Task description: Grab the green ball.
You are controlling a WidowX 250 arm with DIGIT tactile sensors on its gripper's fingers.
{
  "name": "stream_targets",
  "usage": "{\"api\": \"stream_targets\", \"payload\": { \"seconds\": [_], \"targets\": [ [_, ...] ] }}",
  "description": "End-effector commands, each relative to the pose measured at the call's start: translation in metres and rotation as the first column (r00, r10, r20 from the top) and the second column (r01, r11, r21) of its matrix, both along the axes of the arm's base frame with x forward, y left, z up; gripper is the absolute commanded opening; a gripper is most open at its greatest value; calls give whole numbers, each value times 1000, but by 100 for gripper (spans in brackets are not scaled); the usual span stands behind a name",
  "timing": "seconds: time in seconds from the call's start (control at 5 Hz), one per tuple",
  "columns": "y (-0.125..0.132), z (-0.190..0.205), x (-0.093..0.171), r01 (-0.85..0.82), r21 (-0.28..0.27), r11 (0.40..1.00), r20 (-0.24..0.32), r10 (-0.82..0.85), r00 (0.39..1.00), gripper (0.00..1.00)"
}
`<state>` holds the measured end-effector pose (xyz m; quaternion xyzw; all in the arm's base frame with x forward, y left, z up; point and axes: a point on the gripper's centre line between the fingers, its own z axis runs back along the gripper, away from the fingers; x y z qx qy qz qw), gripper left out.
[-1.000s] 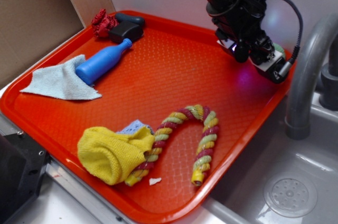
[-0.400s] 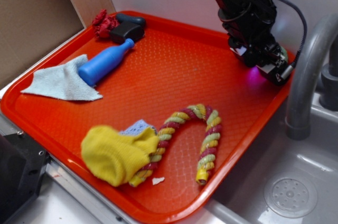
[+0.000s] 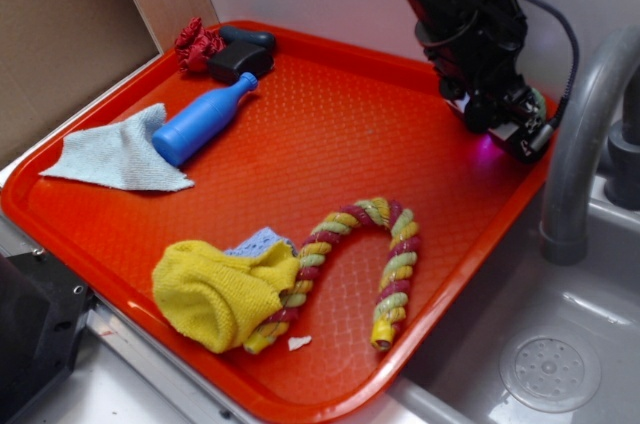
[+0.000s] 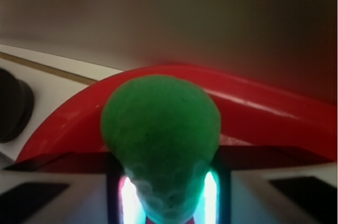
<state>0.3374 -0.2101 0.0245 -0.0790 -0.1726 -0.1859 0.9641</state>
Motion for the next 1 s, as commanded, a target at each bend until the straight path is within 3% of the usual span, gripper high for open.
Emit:
{"api": "stream_targets", "payload": {
  "seconds": [0.0,0.2,0.4,0.6,0.8],
  "targets": [
    [49,95,-49,-29,-104,994,72,37,997,0],
    [94,135,-71,-181,-61,982,-70,176,982,0],
    [112,165,-82,-340,77,937,-133,348,928,0],
    [123,174,-83,-417,112,902,-138,430,892,0],
    [116,162,-80,-398,170,902,-111,418,901,0]
  ]
}}
